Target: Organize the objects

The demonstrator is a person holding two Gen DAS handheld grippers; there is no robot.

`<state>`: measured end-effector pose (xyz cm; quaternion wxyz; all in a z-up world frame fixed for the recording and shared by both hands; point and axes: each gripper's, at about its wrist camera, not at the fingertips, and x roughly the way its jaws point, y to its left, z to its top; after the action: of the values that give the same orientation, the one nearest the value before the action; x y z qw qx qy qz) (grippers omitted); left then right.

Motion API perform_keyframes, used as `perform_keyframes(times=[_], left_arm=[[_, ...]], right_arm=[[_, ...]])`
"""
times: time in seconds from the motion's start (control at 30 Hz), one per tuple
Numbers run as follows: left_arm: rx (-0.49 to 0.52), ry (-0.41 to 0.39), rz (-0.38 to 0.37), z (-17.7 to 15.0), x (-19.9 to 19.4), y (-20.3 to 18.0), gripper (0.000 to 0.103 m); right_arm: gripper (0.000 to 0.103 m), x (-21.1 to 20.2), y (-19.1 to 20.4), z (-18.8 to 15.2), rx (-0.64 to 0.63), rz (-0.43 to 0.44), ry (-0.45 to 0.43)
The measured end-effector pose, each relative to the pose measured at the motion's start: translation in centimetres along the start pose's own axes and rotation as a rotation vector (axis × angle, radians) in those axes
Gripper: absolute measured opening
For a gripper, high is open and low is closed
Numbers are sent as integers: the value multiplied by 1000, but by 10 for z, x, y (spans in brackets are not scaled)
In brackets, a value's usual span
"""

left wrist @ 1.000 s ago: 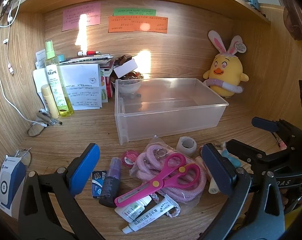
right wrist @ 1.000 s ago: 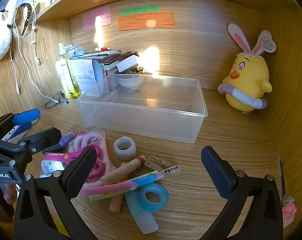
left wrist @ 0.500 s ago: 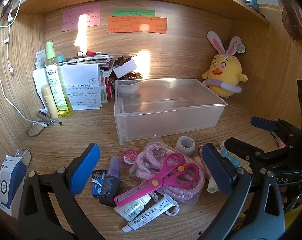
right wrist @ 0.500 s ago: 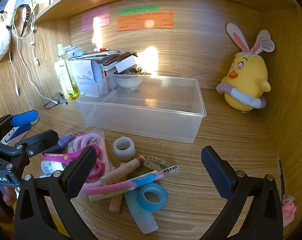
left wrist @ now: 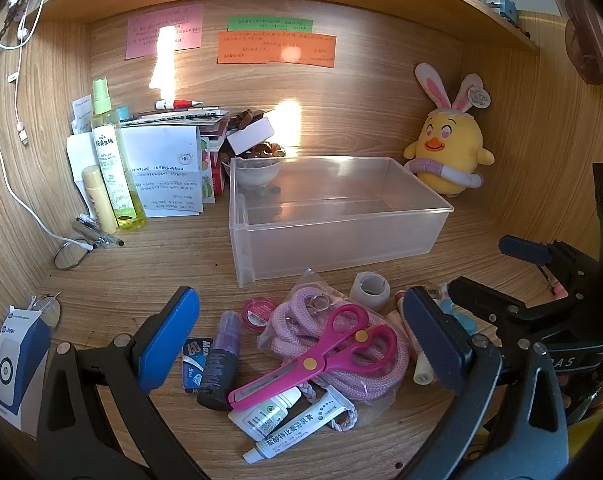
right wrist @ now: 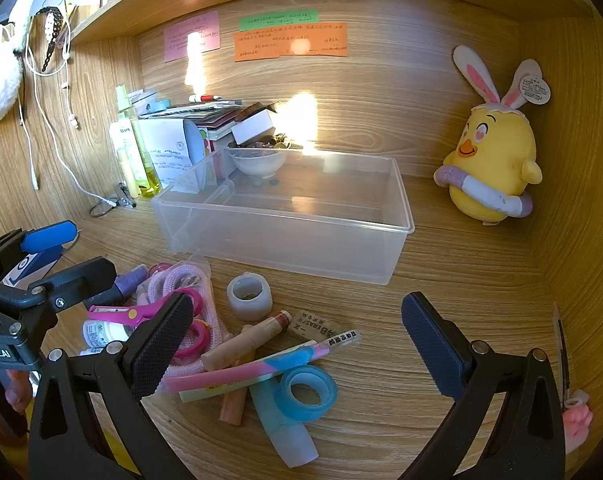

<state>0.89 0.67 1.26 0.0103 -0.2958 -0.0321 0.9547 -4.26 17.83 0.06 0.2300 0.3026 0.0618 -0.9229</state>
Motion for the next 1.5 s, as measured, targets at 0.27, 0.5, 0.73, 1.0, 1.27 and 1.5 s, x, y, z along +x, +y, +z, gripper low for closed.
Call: perform_keyframes(times=[0.27,0.5,0.73,1.0,1.27,1.5], left_arm=[[-4,4,-4,-1,0,2,103],[-15,11,-7,-1,1,5,103],[-32,29,-18,-3,2,9,103],[-33,8,-6,-4,-2,16,103],[-83,32,15,-5,-4,45,78],[-154,118,33,-17,10,77,53]], right_arm=[[103,0,1,0,0,0,1],[103,0,1,0,0,-2,1],[103,1,6,0,-5,1,0],[103,-4,4,1,-3,24,-24],[94,-11,-9,1,15,8,-44],[66,-9,-31,-9,51,6,14]])
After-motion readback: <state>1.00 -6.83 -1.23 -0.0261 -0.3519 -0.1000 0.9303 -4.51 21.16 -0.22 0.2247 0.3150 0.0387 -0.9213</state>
